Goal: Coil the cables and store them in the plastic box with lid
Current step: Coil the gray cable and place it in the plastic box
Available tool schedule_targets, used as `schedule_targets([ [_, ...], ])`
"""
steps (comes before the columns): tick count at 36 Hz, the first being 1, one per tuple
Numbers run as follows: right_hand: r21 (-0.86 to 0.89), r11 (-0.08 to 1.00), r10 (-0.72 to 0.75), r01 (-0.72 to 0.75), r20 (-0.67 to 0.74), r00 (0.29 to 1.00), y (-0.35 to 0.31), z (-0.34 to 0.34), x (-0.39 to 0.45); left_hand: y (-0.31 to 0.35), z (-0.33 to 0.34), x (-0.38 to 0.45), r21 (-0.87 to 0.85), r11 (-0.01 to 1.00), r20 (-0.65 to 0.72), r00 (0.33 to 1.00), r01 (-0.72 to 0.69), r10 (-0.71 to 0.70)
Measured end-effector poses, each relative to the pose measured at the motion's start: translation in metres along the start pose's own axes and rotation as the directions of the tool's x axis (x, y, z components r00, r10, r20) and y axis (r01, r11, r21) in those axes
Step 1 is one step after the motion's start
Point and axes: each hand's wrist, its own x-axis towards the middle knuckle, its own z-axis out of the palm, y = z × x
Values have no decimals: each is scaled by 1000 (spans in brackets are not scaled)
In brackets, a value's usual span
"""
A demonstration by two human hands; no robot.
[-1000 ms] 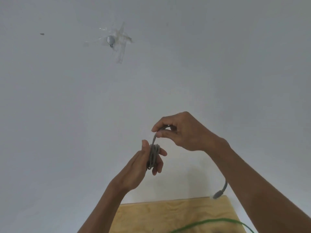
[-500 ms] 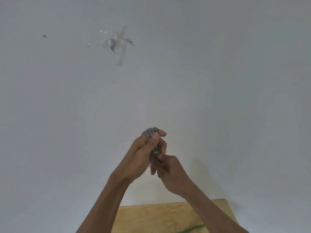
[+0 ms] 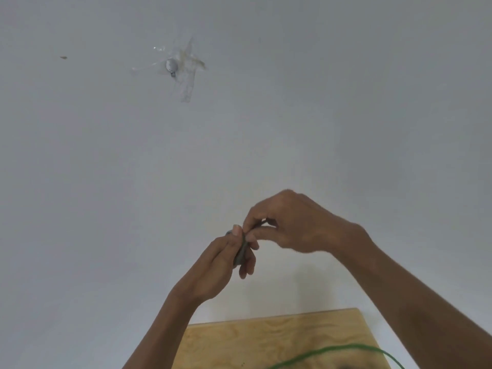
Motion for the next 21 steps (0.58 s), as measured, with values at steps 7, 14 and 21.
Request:
schedule_targets([
  [7, 534, 845, 51, 35, -146, 988, 19, -16, 17, 23, 15, -12, -165, 985, 34, 998, -46, 53],
  [14, 865, 502, 200, 22, -141, 970, 28, 35, 16, 36, 24, -14, -295, 944, -34, 989, -148, 144],
  [21, 994, 71, 316, -89, 62, 947, 5, 66, -2, 35, 22, -13, -261, 955, -36, 990, -144, 140],
])
